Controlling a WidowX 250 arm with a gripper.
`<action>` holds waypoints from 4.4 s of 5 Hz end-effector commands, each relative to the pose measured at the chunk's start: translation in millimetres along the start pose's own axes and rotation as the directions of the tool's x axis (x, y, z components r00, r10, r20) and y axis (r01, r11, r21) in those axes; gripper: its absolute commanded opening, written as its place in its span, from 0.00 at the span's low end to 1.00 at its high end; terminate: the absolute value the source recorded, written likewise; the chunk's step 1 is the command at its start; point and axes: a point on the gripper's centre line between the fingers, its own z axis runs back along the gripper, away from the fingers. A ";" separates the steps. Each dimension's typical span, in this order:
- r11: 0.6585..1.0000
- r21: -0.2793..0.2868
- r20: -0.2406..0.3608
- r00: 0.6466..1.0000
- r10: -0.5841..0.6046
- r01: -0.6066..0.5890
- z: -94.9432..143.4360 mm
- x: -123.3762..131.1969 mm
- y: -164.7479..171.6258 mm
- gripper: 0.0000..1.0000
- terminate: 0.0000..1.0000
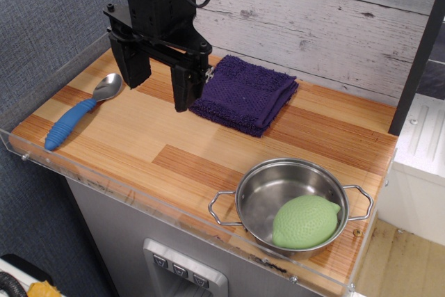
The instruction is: Place the spatula over the violet cloth
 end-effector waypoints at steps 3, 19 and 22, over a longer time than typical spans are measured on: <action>0.995 0.044 0.007 0.996 0.086 -0.086 -22.0 -36.3 75.6 1.00 0.00; 0.997 0.079 0.048 0.999 0.003 -0.007 -41.4 67.8 8.5 0.00 0.00; 0.994 0.103 -0.037 0.998 0.045 -0.041 -101.8 81.1 16.2 0.00 0.00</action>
